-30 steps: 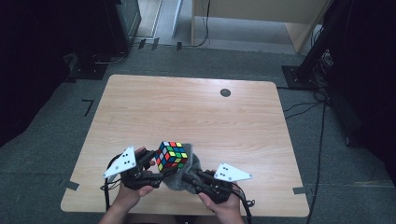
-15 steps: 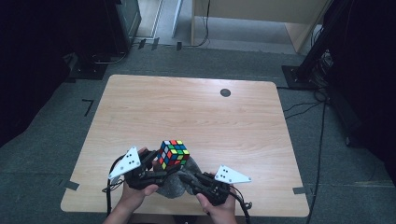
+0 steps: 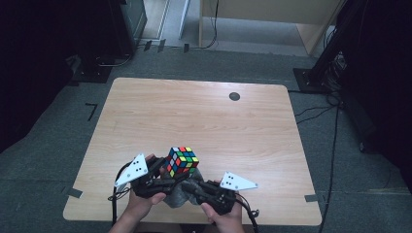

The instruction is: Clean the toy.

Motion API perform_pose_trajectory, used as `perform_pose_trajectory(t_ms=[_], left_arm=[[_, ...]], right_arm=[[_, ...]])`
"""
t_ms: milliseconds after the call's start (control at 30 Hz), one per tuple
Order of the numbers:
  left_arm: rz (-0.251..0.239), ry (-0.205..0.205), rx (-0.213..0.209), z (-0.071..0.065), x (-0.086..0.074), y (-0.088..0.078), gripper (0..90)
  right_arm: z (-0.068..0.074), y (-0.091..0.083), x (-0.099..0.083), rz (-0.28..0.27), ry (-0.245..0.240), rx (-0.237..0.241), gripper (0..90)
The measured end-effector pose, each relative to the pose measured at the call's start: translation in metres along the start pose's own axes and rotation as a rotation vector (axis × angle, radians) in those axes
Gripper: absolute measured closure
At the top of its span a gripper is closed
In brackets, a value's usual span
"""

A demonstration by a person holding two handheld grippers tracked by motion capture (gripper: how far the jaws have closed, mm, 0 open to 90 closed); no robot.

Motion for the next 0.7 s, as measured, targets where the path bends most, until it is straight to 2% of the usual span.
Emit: perform_pose_trajectory(t_ms=[33, 67, 100, 133, 167, 300, 367, 433, 467, 500, 567, 633, 667, 700], left_arm=[[-0.007, -0.006, -0.003, 0.001, 0.002, -0.001, 34.0], [-0.009, -0.01, -0.003, 0.002, 0.003, -0.003, 34.0], [-0.011, -0.01, 0.007, 0.005, 0.004, -0.005, 34.0], [-0.011, -0.01, 0.007, 0.005, 0.004, -0.005, 34.0], [-0.01, -0.016, 0.012, 0.008, 0.005, -0.007, 34.0], [0.008, -0.026, 0.018, 0.015, 0.004, -0.008, 34.0], [0.022, -0.037, 0.021, 0.018, 0.002, -0.007, 34.0], [0.041, -0.057, 0.02, 0.022, 0.001, -0.006, 34.0], [0.041, -0.057, 0.02, 0.022, 0.001, -0.006, 34.0], [0.047, -0.067, 0.021, 0.024, 0.0, -0.006, 34.0], [0.058, -0.081, 0.028, 0.027, -0.001, -0.005, 34.0], [0.065, -0.089, 0.03, 0.028, -0.002, -0.005, 34.0], [0.065, -0.089, 0.03, 0.028, -0.002, -0.005, 34.0], [0.07, -0.09, 0.03, 0.029, -0.002, -0.005, 34.0]], right_arm=[[-0.012, -0.006, -0.003, 0.002, 0.0, -0.04, 78.6], [-0.012, -0.006, -0.003, 0.002, 0.0, -0.04, 78.6], [-0.027, -0.013, -0.008, 0.024, -0.034, -0.115, 78.6], [-0.027, -0.013, -0.008, 0.024, -0.034, -0.115, 78.6], [-0.043, -0.021, -0.012, 0.055, -0.066, -0.193, 78.4], [-0.071, -0.035, -0.014, 0.124, -0.124, -0.352, 77.2], [-0.084, -0.041, -0.018, 0.167, -0.152, -0.408, 74.4], [-0.095, -0.043, -0.023, 0.203, -0.157, -0.44, 68.1], [-0.095, -0.043, -0.023, 0.203, -0.157, -0.44, 68.1], [-0.102, -0.044, -0.03, 0.233, -0.147, -0.434, 59.1], [-0.104, -0.044, -0.03, 0.238, -0.152, -0.44, 49.0], [-0.104, -0.046, -0.023, 0.228, -0.205, -0.46, 39.7], [-0.104, -0.046, -0.023, 0.228, -0.205, -0.46, 39.7], [-0.102, -0.047, -0.015, 0.218, -0.251, -0.47, 31.8]])
Point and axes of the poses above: each handheld gripper's, and its own axes: y roughly forward along the jaws, x roughly out of its top, z roughly to its left, the point moved 8 cm from there along y, roughly forward along the jaws, and after that the axes turned 15 degrees about -y, right-handed, at the moved point
